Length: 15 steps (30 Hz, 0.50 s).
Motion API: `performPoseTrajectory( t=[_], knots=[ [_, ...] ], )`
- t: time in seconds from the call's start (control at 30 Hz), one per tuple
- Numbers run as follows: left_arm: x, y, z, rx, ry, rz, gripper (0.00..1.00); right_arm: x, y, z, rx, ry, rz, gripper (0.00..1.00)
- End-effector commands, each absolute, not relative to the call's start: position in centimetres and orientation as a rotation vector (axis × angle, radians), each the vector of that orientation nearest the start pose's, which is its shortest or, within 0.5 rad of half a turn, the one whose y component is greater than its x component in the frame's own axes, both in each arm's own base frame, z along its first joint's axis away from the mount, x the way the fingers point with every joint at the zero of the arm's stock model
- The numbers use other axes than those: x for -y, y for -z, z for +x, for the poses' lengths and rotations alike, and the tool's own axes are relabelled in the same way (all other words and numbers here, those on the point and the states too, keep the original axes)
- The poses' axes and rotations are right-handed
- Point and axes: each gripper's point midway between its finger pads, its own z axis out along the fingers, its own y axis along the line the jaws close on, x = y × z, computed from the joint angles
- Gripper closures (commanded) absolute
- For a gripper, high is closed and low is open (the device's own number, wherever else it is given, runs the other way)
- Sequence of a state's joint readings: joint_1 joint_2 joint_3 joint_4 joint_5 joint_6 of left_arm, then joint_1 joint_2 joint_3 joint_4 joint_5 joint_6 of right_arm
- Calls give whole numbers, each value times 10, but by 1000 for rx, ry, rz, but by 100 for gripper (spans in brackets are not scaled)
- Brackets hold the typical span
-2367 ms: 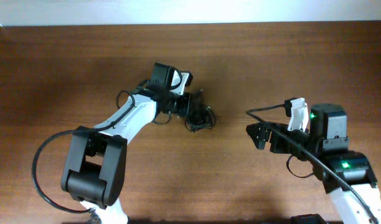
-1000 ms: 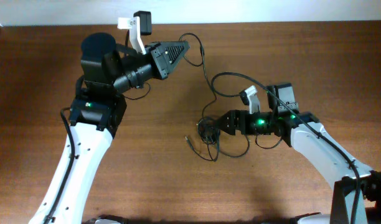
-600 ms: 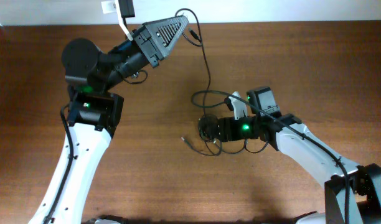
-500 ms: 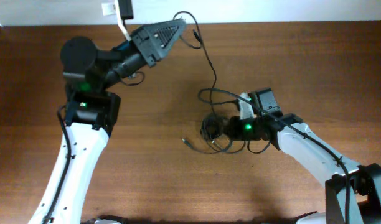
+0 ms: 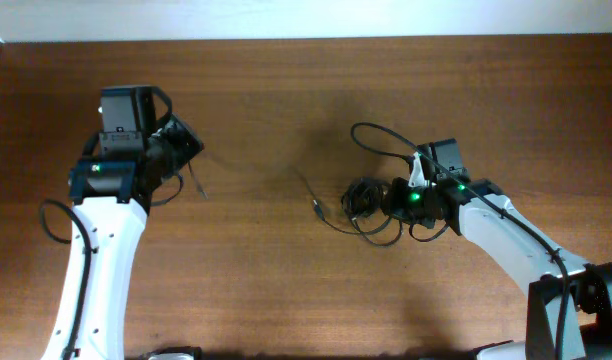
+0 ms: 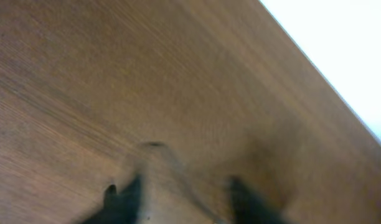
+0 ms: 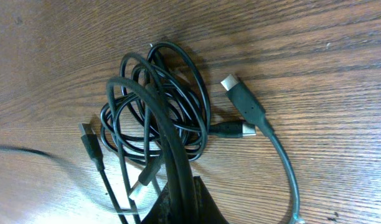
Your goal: Untangle cables
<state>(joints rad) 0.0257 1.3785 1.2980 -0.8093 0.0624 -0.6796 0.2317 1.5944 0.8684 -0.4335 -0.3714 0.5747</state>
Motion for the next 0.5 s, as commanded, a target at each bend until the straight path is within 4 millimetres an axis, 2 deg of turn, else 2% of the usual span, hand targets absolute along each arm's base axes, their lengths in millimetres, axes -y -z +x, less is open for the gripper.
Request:
performPoseTrajectory(
  t=[0.0,0.03,0.1,0.17,0.2,0.23,0.3,0.33,0.47],
  knots=[
    [17,-213,375,-2439,278,-606,1,-144,-47,320,-2800,-752,375,96],
    [23,-207,375,-2463,279,-594,1,-144,-47,320,-2800,-752,375,96],
    [51,-193,372,-2545,392,-535,1,-144,-47,320,-2800,-751,375,96],
    [113,-186,361,-2646,735,-390,1,-144,-47,320,-2800,-751,375,96],
    [125,-183,357,-2669,778,-357,1,-144,-47,320,-2800,-751,375,96],
    [143,-173,351,-2717,775,-258,1,-144,-47,320,-2800,-751,375,96],
    [170,-154,341,-2736,673,229,4,-144,-47,320,-2800,-751,375,96],
    [179,-141,336,-2736,604,419,4,-144,-47,320,-2800,-751,375,95],
    [189,-93,327,-2805,374,709,4,-144,-46,320,-2801,-751,375,95]
  ],
)
